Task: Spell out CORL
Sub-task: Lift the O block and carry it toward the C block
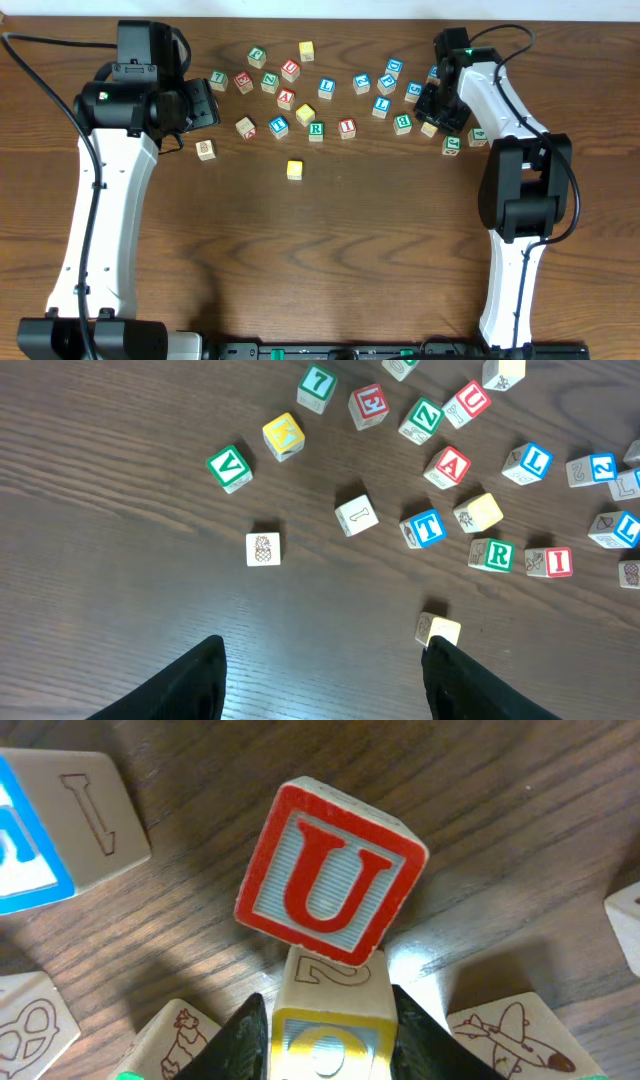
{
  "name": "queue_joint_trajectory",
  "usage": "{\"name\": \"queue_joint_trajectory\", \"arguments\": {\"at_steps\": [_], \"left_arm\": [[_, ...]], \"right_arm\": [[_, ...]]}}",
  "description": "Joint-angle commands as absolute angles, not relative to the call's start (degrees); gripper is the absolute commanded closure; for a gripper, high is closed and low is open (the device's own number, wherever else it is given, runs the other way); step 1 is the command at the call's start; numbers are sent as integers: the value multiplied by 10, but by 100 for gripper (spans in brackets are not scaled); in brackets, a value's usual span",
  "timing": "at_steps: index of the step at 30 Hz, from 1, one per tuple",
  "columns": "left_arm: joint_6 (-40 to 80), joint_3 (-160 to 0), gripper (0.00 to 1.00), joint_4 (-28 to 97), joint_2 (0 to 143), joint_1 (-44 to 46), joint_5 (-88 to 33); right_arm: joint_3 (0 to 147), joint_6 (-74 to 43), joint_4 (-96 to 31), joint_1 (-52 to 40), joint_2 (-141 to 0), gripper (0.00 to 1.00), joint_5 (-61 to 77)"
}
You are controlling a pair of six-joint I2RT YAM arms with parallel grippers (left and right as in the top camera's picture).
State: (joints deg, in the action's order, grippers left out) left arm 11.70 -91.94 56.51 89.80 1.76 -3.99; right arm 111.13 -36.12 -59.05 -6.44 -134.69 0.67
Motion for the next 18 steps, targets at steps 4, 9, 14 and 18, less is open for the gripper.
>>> {"name": "queue_joint_trajectory", "arguments": {"at_steps": [4, 9, 14, 18], "left_arm": [[106, -921, 38, 565, 902, 17, -41], [106, -921, 38, 563, 902, 17, -41], [106, -921, 38, 563, 902, 17, -41], [106, -921, 38, 563, 902, 17, -41]], "right_arm": [[1108, -295, -591, -68, -1351, 76, 26], [1119, -249, -602, -68, -1346, 82, 38], [1133, -215, -617, -69, -1322, 83, 38], [1139, -192, -630, -74, -1285, 83, 41]]}}
